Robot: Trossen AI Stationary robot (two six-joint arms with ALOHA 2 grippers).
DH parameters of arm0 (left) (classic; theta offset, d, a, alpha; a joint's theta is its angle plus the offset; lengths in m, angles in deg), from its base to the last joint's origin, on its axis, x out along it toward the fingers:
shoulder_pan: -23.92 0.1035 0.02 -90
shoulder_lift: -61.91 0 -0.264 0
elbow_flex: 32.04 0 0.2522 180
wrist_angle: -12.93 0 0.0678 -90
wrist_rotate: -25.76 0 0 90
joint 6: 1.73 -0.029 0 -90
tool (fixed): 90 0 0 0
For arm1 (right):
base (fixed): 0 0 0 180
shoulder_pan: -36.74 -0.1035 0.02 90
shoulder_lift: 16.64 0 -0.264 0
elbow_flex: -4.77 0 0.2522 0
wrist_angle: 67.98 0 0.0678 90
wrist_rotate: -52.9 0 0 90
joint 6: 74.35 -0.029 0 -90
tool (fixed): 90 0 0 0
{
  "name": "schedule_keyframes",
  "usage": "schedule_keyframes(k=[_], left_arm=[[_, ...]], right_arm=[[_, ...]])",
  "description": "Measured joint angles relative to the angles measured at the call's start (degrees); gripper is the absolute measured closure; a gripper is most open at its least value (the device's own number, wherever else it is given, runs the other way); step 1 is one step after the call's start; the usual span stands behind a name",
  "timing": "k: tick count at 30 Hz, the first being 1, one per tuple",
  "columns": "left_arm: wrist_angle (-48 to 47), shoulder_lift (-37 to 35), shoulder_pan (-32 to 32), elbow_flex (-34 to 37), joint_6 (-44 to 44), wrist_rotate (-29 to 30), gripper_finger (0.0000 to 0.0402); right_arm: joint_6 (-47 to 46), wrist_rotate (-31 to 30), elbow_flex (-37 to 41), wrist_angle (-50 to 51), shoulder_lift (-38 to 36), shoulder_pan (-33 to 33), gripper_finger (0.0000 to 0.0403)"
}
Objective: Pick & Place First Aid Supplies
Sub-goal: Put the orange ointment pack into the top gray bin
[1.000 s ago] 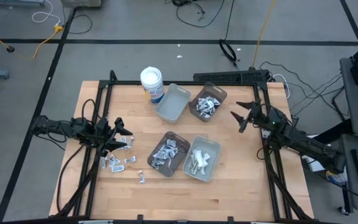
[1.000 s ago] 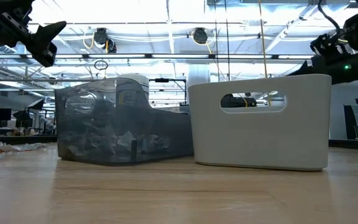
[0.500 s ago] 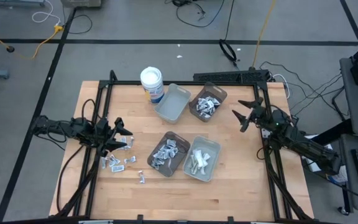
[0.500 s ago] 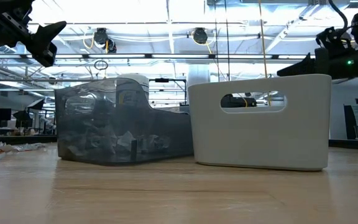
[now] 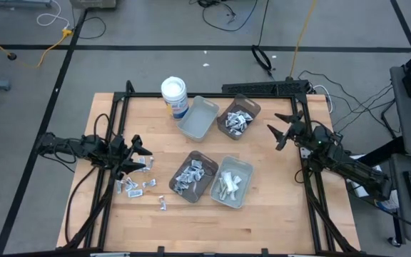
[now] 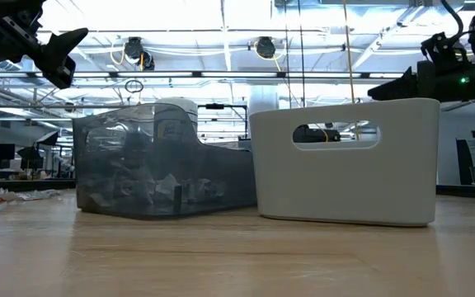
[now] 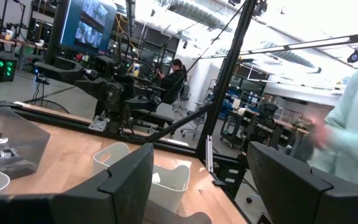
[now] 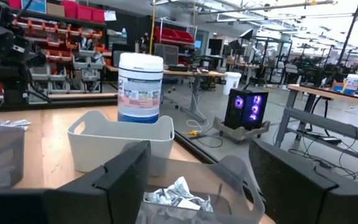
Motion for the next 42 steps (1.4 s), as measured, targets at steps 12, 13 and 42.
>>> schedule_keyframes(k=[12,13,42], left_arm=[[0.01,0.00,0.00,0.02,-0.02,0.00,0.0135],[0.01,0.00,0.00,0.01,0.00,0.00,0.0135],[-35.65,28.35,1.73,-28.13,13.94,3.44,0.0135]], right_arm=[[0.00,0.15,0.02,-0.33,0.01,0.00,0.0135],[0.00,0.15,0.02,-0.36,0.01,0.00,0.0135],[-0.02,0.20,0.02,-0.37,-0.02,-0.02,0.0136]])
